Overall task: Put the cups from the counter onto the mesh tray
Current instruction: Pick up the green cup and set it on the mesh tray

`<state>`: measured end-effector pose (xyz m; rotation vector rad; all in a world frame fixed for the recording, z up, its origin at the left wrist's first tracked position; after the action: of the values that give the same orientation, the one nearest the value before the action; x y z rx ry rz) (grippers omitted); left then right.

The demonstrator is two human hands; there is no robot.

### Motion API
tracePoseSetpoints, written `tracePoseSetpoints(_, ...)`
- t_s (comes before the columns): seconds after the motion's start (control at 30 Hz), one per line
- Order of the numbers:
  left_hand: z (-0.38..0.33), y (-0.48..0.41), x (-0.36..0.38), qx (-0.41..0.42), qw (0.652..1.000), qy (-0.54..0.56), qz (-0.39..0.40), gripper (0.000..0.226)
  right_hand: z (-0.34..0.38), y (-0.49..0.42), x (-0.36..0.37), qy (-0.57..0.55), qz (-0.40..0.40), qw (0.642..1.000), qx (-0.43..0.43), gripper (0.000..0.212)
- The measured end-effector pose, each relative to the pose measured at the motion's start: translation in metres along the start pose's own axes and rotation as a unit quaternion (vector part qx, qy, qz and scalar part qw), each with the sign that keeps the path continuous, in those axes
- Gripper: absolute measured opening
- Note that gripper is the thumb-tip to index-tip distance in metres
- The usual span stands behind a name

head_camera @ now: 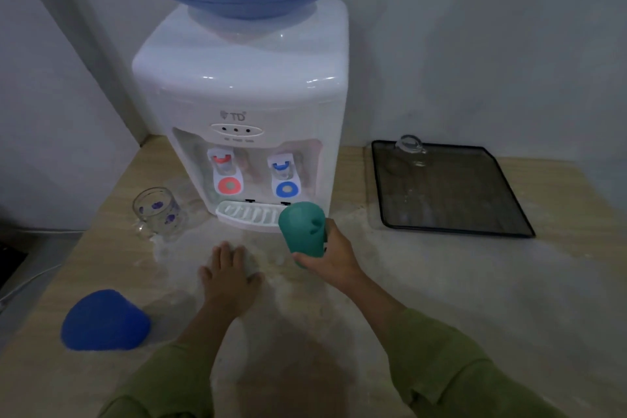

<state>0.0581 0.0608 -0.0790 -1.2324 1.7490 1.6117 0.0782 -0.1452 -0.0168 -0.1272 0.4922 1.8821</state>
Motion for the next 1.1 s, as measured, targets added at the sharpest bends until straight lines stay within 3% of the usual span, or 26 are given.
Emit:
tracePoseSetpoints(0.13, -0.028, 0.010, 0.004, 0.038, 0.997, 0.028, -0.054, 0.061, -0.012, 0.018, -0.041, 0.026, -0.002, 1.000, 0.005, 0.071)
tracePoseSetpoints(0.23, -0.067, 0.016, 0.009, 0.112, 0.987, 0.087, -0.076, 0.061, -0.020, 0.031, -0.082, 0.024, -0.039, 0.999, 0.001, 0.068)
tracePoseSetpoints(0.4, -0.142, 0.021, 0.012, 0.183, 0.971, 0.137, -0.065, 0.059, -0.044, 0.042, -0.156, 0.002, -0.112, 0.993, 0.027, 0.053)
tracePoseSetpoints(0.53, -0.193, 0.014, 0.011, 0.222, 0.966, 0.129, -0.025, 0.050, -0.056, 0.042, -0.203, 0.015, -0.143, 0.989, 0.036, 0.054)
tracePoseSetpoints(0.83, -0.274, -0.013, 0.010, 0.227, 0.966, 0.123, 0.023, 0.055, -0.070, 0.027, -0.265, 0.166, -0.144, 0.974, 0.054, 0.077)
tracePoseSetpoints(1.1, -0.282, -0.045, 0.024, 0.185, 0.974, 0.133, 0.007, 0.061, -0.063, 0.001, -0.276, 0.293, -0.100, 0.950, 0.047, 0.065)
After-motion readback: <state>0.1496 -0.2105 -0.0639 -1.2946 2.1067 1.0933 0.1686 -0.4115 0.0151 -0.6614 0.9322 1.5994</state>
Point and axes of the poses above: each hand's wrist, its own y-axis away from the middle knuckle, its own x-axis out of the palm, z = x × y, the point moved 6 cm from there along -y, towards the middle knuckle, and after that the axes turned 14 degrees about z, right-handed, at the moved point
